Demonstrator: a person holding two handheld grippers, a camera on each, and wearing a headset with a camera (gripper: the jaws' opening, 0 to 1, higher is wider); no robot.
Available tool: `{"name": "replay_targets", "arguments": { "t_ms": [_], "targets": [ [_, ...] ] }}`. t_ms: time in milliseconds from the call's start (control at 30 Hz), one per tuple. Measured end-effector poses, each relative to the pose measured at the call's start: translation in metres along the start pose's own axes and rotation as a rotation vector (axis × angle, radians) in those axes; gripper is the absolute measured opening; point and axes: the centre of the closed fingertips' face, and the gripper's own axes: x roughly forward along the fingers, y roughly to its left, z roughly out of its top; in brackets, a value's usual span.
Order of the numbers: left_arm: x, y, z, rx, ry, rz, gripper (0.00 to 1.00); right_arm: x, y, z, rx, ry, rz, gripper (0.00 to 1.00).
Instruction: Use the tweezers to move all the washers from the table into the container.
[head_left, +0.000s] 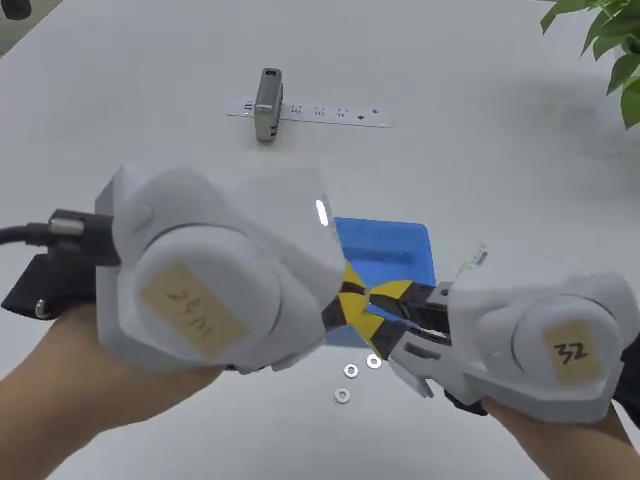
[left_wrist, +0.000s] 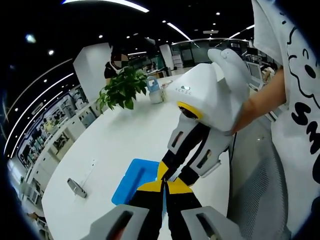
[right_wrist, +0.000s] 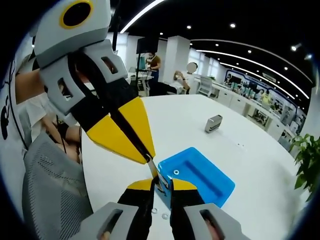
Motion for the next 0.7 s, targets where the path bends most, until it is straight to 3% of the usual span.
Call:
{"name": "replay_targets", "arguments": {
  "t_ms": [700],
  "targets": [
    [0.014,-0.032,-0.033,-0.058,0.055,-0.077,0.0,0.013,0.035,-0.039,0.041,0.083,0.119,0.07]
  ]
}}
